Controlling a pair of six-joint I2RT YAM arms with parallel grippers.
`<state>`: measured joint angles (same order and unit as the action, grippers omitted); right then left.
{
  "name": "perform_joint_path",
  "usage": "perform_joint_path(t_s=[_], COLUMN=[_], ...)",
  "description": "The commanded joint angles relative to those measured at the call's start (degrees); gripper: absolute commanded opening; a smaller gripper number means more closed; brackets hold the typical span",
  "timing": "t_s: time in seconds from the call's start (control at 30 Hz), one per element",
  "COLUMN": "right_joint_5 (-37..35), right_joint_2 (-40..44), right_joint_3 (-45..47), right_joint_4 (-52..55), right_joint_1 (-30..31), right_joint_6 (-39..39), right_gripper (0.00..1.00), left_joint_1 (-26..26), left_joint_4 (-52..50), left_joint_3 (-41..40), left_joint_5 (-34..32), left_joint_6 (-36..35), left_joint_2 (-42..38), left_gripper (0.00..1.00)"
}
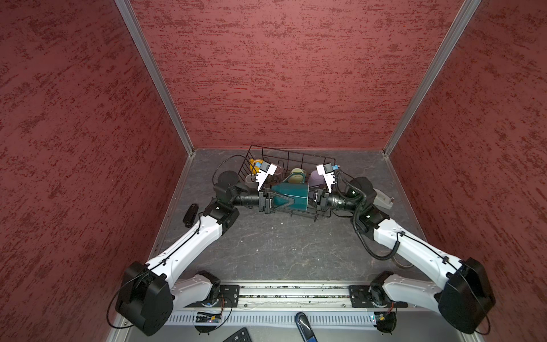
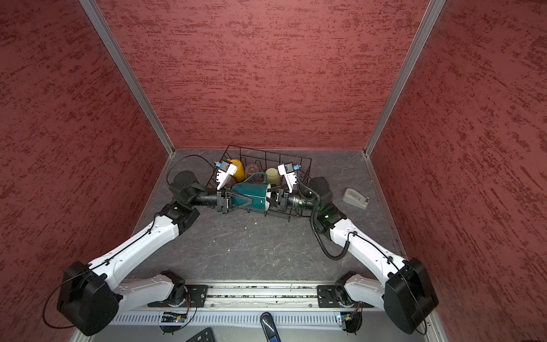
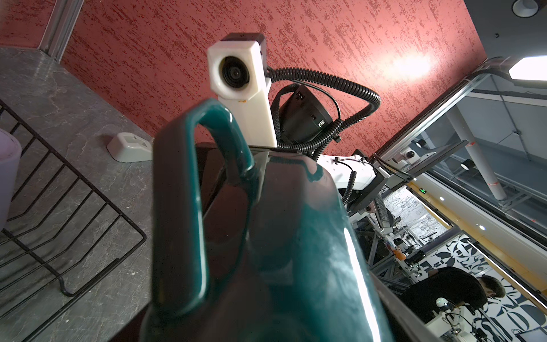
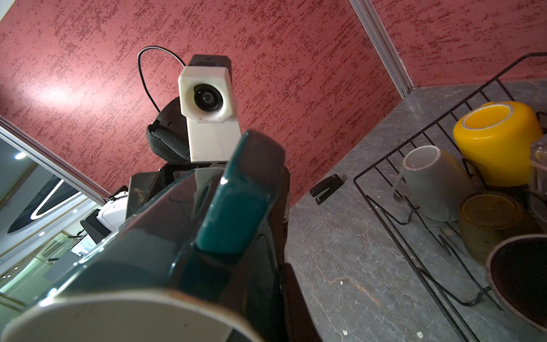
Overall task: Load cups into a dish rack
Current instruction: Place the cup upside down at the dish rack.
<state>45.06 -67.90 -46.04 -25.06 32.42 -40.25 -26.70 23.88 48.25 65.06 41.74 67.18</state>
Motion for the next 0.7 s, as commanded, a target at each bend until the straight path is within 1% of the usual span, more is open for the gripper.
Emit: perform_joint_path(t_s=[0.0, 0.03, 0.1, 0.17, 0.2, 0.27, 0.33, 0.4, 0.47, 0.5, 0.53, 0.67], right_joint_5=[-0.37, -0.28, -0.44, -0.66, -0.92, -1.37, -1.97, -2.55, -3.91, -4.54, -4.84, -5.68], right_joint_2=[-0.54, -0.52, -0.57, -0.52, -0.48, -0.48, -0.33, -0.06, 0.22, 0.39, 0.55, 1.23], right_joint_3=[-0.34, -0.29, -0.31, -0.33, -0.34, -0.60, -0.70, -0.66, -1.02, -1.18, -1.29, -1.32], right_joint_4=[-4.47, -4.39, -4.06, -3.53, -3.20, -2.07, -1.03, -0.41, 1.26, 2.11, 2.84, 3.75], right_joint_1=[0.51, 0.52, 0.53, 0.54, 0.56, 0.51, 0.54, 0.51, 0.56, 0.49, 0.53, 0.43], right_joint_6=[-0.36, -0.29, -0.18, 0.00, 0.21, 0.67, 1.04, 1.29, 1.80, 2.22, 2.44, 2.72], right_gripper=[0.00, 0.00, 0.00, 0.00, 0.00, 0.00, 0.05, 0.07, 0.11, 0.12, 0.13, 0.22], left_joint_1=[-1.58, -1.69, -1.78, -1.78, -1.78, -1.78, -1.69, -1.62, -1.38, -1.34, -1.10, -0.07], left_joint_4=[2.67, 2.75, 2.63, 2.58, 2.61, 2.45, 2.08, 1.60, 1.08, 0.76, 0.39, -0.57], left_joint_3=[2.05, 2.11, 2.28, 2.22, 2.24, 2.20, 2.30, 2.38, 2.46, 2.55, 2.60, 2.82], left_joint_5=[2.49, 2.67, 3.09, 3.01, 2.89, 2.54, 2.07, 1.62, 0.99, 0.63, 0.26, -1.57], left_joint_6=[-0.04, -0.08, -0.08, -0.07, -0.08, -0.07, -0.12, -0.22, -0.26, -0.22, -0.29, -0.26], left_joint_2=[0.07, 0.14, 0.33, 0.40, 0.41, 0.32, 0.32, 0.33, 0.29, 0.19, 0.08, -0.66], left_gripper=[0.78, 0.77, 0.73, 0.63, 0.55, 0.46, 0.34, 0.19, 0.05, 0.00, 0.00, 0.00])
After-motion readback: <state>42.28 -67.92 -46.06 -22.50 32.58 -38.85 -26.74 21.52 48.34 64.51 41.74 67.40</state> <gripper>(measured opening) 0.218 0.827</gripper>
